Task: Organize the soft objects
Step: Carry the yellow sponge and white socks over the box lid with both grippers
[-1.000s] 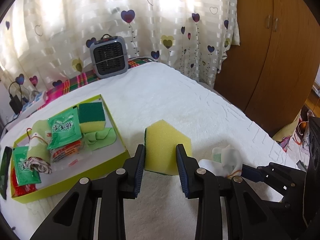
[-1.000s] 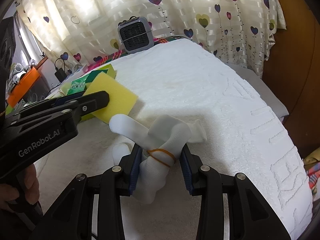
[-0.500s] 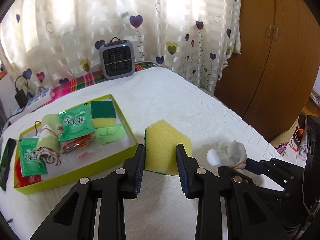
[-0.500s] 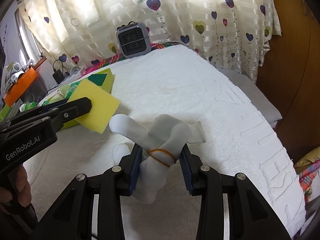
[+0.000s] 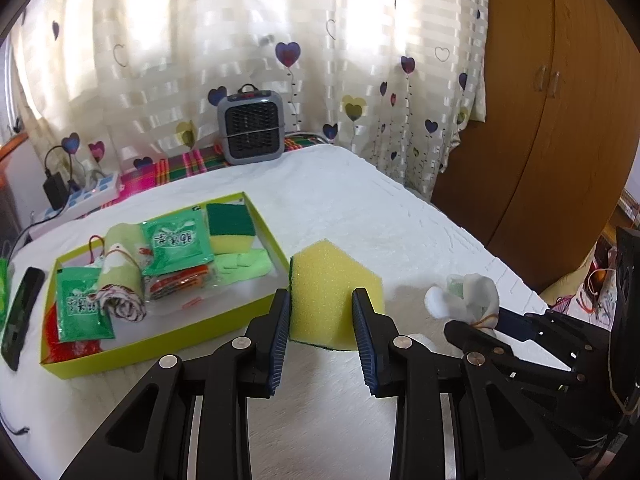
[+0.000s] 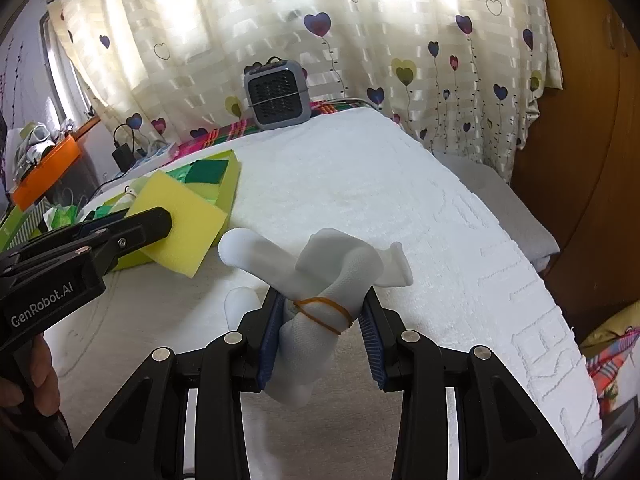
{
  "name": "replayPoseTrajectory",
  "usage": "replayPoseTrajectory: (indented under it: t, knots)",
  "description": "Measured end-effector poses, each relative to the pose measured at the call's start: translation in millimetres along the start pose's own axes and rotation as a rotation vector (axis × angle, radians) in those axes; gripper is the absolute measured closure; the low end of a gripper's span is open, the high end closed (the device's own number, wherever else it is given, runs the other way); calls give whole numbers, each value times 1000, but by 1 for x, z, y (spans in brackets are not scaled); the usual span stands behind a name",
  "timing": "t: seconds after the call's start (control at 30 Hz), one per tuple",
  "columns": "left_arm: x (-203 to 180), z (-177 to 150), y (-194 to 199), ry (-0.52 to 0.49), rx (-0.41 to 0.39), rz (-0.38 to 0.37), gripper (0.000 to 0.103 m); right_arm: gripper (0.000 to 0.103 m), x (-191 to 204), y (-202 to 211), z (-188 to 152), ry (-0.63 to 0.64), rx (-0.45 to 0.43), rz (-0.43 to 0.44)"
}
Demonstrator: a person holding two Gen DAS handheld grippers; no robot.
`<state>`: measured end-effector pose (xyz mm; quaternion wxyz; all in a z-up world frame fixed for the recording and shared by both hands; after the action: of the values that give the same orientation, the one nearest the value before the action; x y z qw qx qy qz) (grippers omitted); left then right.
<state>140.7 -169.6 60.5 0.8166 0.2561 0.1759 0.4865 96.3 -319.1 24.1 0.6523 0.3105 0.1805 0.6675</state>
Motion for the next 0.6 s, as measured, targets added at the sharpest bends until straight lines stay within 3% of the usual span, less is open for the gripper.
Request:
replayPoseTrajectory:
  t: [0.6]
  knots:
    - [43, 2, 26, 57, -48, 49, 73, 65, 34, 8, 13, 64, -46, 15]
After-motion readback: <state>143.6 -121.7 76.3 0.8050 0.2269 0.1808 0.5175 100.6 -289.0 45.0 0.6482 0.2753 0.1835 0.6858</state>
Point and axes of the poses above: each gripper's, at about its wrist camera, not at the fingertips, and y roughly against the way its jaws point, x to its left, z to its top, the point moved 3 cm from there along -y, roughly the way its jaws point, and after that the axes turned 4 degrees about -x, right-handed, at the moved point
